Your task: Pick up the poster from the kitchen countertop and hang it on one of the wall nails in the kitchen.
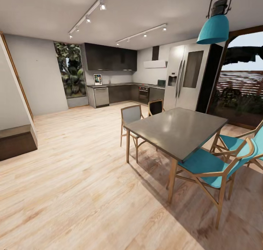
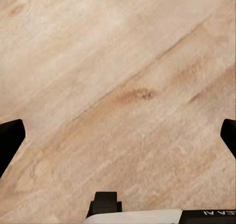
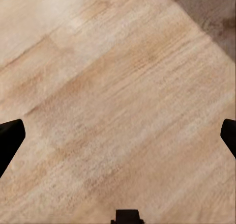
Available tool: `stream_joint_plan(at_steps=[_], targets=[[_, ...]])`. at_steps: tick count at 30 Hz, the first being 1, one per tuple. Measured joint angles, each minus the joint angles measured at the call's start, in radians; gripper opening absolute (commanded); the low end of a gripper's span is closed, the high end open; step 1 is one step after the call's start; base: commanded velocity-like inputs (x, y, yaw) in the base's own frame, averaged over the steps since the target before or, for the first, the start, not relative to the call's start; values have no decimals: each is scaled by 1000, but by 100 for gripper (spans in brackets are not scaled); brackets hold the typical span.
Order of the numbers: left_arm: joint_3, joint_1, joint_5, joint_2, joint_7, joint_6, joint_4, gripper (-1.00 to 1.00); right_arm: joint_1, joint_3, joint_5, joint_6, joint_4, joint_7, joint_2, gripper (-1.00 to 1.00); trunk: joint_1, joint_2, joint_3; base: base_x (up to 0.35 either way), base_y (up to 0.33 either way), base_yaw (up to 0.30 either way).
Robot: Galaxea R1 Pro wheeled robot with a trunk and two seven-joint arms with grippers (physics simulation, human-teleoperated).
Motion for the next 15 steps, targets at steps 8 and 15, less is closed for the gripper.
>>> stream_joint_plan(at_steps=[8, 15], targets=[[0, 0, 1, 12, 0, -1, -1, 100, 0, 1, 2, 0, 1, -2, 1, 100, 0, 0, 0, 321, 45, 290], [0, 0, 2, 13, 0, -1, 0, 100, 0, 2, 3, 0, 2, 0, 0, 100, 0, 0, 0, 337, 6, 234]])
